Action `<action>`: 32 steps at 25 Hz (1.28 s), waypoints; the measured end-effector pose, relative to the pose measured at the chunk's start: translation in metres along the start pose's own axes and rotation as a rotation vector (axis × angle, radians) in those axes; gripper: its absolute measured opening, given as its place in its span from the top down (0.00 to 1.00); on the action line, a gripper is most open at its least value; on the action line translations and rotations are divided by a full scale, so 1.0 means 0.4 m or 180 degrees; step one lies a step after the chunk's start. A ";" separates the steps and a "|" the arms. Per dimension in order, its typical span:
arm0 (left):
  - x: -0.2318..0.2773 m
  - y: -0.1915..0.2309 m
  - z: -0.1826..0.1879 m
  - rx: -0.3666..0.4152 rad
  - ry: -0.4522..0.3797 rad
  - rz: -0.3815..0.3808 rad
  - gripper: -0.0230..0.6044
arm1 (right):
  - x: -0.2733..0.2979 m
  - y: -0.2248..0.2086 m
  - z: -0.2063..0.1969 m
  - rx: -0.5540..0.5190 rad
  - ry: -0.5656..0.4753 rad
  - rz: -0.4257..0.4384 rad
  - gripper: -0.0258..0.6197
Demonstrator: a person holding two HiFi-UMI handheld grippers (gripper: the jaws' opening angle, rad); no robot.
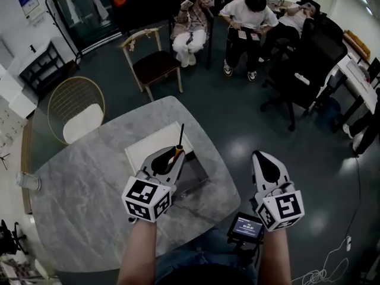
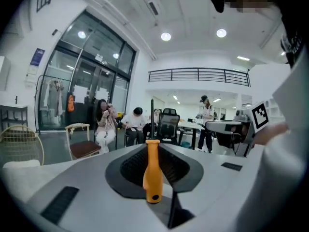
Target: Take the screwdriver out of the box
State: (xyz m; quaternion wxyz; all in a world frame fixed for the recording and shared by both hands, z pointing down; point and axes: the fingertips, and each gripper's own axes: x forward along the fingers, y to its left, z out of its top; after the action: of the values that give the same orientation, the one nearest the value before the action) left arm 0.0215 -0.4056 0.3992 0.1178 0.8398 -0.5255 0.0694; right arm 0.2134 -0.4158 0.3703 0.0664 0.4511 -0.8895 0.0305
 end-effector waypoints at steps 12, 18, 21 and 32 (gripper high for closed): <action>-0.109 0.103 0.124 -0.0046 -0.0949 0.1034 0.84 | 0.202 -0.018 0.075 -0.0234 -0.0263 0.0950 0.92; -0.214 0.150 0.122 -0.0111 -0.1091 0.1575 0.84 | 0.257 0.030 0.105 -0.0306 -0.0366 0.1331 0.92; -0.278 0.164 0.117 -0.0095 -0.1128 0.1796 0.84 | 0.269 0.057 0.112 -0.0331 -0.0397 0.1425 0.92; -0.454 0.179 0.139 -0.0066 -0.1257 0.2147 0.84 | 0.254 0.149 0.167 -0.0436 -0.0463 0.1647 0.92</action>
State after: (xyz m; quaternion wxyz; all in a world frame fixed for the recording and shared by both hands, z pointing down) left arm -0.1227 -0.2934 0.3111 -0.0065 0.6158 -0.7853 -0.0640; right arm 0.0999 -0.4692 0.3194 0.0228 0.2045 -0.9775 -0.0463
